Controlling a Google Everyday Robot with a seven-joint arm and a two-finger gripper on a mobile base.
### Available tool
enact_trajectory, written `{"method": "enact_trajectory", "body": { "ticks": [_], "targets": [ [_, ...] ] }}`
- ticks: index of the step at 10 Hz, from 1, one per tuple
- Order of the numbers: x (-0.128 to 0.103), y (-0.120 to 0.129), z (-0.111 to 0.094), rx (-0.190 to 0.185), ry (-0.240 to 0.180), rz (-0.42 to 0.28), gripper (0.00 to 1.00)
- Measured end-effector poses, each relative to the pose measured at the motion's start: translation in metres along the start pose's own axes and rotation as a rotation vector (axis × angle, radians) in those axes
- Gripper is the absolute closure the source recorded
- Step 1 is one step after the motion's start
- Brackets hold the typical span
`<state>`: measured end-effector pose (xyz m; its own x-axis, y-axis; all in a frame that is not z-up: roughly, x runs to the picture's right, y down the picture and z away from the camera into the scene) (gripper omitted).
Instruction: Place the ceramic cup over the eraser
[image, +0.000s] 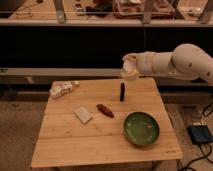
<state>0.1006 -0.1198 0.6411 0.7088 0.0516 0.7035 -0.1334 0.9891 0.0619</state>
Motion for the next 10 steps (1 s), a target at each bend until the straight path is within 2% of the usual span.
{"method": "enact_trajectory", "body": {
  "ticks": [2,4,6,7,8,10],
  "targets": [
    [0.002,0.000,-0.002,0.002,0.002,0.005,1.00],
    [0.002,-0.002,0.000,0.011,-0.023,0.083,1.00],
    [0.009,-0.009,0.003,0.043,-0.088,0.302,1.00],
    [0.012,-0.011,0.005,0.050,-0.111,0.382,1.00],
    [0.019,-0.012,0.011,0.058,-0.137,0.500,1.00],
    [0.042,-0.009,0.019,0.070,-0.143,0.659,1.00]
  ]
}}
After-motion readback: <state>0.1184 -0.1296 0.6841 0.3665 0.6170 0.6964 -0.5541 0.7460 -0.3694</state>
